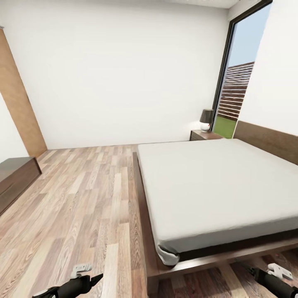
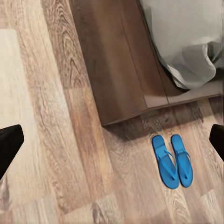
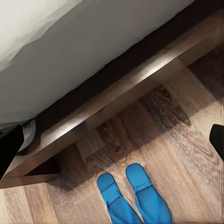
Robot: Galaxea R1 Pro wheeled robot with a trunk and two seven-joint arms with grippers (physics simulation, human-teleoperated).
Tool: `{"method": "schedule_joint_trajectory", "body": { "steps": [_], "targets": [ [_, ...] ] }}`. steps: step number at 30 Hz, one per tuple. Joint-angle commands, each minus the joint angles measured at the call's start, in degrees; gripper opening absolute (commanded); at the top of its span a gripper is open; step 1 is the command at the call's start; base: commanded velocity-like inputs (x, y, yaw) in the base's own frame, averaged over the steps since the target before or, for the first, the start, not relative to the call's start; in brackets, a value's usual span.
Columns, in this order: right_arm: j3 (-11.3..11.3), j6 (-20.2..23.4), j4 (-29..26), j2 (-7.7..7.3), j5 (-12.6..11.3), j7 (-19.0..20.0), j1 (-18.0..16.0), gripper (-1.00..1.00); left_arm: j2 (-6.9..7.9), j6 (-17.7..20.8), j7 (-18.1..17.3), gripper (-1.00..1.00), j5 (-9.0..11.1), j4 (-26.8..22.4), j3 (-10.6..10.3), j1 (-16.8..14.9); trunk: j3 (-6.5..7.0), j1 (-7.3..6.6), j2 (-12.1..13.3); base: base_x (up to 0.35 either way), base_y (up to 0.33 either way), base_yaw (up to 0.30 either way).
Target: In the bedroom, move the book from the bed onto either nightstand, and place the two sandals side by side next to the bed.
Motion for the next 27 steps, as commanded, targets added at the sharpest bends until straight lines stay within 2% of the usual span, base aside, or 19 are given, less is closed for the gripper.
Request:
{"method": "schedule_joint_trajectory", "body": {
  "steps": [1, 27],
  "targets": [
    [-0.1, -0.3, 0.3, 0.00, 0.0, 0.3, -0.1, 1.00, 0.03, -0.2, -0.2, 1.00, 0.2, 0.1, -0.1, 0.0, -0.06, 0.00, 0.0, 0.000, 0.000, -0.280],
    [-0.1, -0.3, 0.3, 0.00, 0.0, 0.3, -0.1, 1.00, 0.03, -0.2, -0.2, 1.00, 0.2, 0.1, -0.1, 0.0, -0.06, 0.00, 0.0, 0.000, 0.000, -0.275]
  ]
}}
